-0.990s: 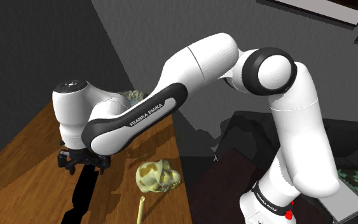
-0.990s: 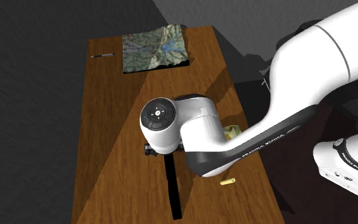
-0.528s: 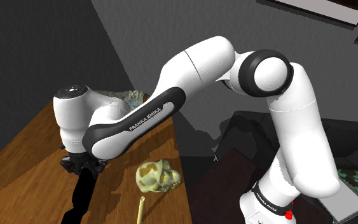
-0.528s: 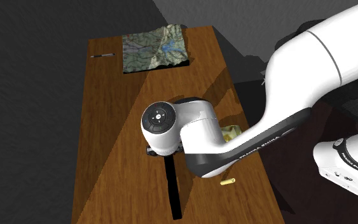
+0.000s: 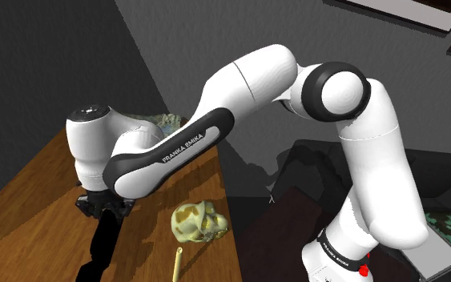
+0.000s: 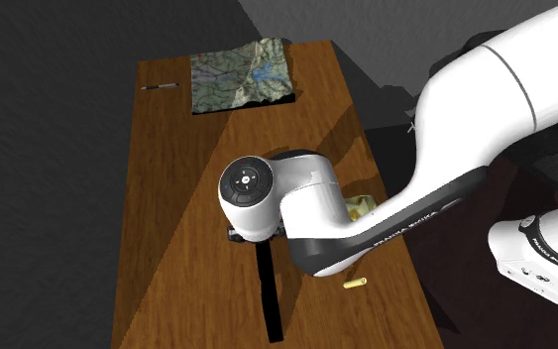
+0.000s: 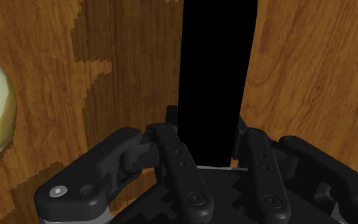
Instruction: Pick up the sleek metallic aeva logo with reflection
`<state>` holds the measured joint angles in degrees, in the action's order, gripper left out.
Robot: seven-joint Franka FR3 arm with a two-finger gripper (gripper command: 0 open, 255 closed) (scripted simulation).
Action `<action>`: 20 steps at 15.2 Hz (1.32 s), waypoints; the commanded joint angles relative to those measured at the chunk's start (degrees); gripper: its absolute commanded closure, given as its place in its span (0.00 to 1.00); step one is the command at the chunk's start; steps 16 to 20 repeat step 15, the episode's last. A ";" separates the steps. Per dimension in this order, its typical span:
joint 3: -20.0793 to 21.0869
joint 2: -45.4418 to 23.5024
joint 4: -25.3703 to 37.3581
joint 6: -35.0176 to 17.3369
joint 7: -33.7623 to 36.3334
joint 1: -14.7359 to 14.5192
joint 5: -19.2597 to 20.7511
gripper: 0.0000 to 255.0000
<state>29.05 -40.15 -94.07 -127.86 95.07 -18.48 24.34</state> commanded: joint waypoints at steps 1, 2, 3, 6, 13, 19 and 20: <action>0.44 1.09 -0.23 0.76 -0.20 0.31 -0.49 1.00; 0.64 1.55 -0.17 1.25 -0.35 0.44 -0.74 1.00; 0.84 2.00 -0.10 1.75 -0.50 0.57 -0.99 1.00; 1.42 3.31 0.21 3.28 -0.94 0.92 -1.74 1.00; 2.63 6.11 1.41 7.03 -1.98 1.62 -3.44 1.00; 2.65 6.17 1.44 7.11 -2.00 1.63 -3.47 1.00; 2.65 6.17 1.44 7.11 -2.00 1.63 -3.47 1.00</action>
